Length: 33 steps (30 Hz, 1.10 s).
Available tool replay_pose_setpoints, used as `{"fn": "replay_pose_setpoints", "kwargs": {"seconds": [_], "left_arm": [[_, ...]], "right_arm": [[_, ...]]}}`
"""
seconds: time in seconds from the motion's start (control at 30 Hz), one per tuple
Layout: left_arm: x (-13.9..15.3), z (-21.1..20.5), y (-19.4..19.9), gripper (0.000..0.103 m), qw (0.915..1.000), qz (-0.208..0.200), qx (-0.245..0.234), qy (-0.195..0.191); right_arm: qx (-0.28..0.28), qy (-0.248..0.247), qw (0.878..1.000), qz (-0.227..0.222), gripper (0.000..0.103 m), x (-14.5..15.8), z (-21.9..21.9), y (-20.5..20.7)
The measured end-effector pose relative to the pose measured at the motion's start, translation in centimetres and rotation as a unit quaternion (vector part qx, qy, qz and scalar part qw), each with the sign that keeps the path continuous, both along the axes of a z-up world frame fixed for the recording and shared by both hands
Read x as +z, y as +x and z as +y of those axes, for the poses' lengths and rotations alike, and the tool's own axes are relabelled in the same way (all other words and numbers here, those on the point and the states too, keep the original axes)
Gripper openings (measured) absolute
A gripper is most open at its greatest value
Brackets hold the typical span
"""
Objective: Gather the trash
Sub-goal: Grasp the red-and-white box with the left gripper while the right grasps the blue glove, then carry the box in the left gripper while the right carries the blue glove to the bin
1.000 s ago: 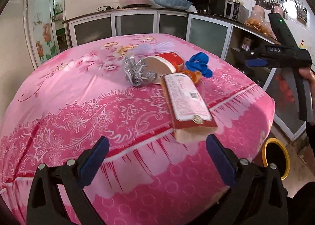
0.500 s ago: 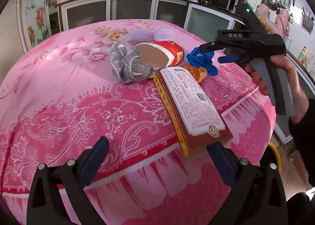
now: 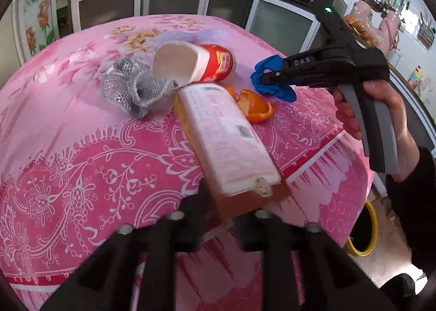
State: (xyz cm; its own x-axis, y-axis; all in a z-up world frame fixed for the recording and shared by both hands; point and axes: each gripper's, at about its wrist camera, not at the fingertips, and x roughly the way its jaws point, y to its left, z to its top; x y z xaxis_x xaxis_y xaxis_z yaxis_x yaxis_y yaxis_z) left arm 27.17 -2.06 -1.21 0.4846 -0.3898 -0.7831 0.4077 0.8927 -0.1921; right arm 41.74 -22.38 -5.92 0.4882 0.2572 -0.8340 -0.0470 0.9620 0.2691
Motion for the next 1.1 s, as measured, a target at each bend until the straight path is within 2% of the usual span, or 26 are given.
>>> {"fn": "replay_pose_setpoints", "kwargs": {"seconds": [0.13,0.23,0.57,0.83,1.1], "left_arm": [[0.7,1.2,-0.2,0.006,0.9996,0.008,0.014,-0.024],[1.5,1.7,-1.3,0.004,0.9996,0.0,0.017,-0.022],[3.4,3.2,-4.6,0.004,0.9988,-0.014,0.021,-0.041],[4.5,3.2,-7.2,0.004,0.9983,-0.029,0.003,-0.05],[5.5,-0.4,-9.1,0.004,0.9959,-0.041,-0.051,-0.063]], "right_arm": [[0.014,0.004,1.0,-0.017,0.013,0.9,0.5,-1.0],[0.02,0.013,0.999,-0.025,0.013,1.8,0.5,-1.7],[0.014,0.03,0.997,-0.066,0.013,6.0,-1.2,-5.7],[0.004,0.026,0.995,-0.093,0.013,8.4,-3.4,-10.6],[-0.038,0.011,0.992,-0.12,0.013,10.1,-8.4,-17.4]]}}
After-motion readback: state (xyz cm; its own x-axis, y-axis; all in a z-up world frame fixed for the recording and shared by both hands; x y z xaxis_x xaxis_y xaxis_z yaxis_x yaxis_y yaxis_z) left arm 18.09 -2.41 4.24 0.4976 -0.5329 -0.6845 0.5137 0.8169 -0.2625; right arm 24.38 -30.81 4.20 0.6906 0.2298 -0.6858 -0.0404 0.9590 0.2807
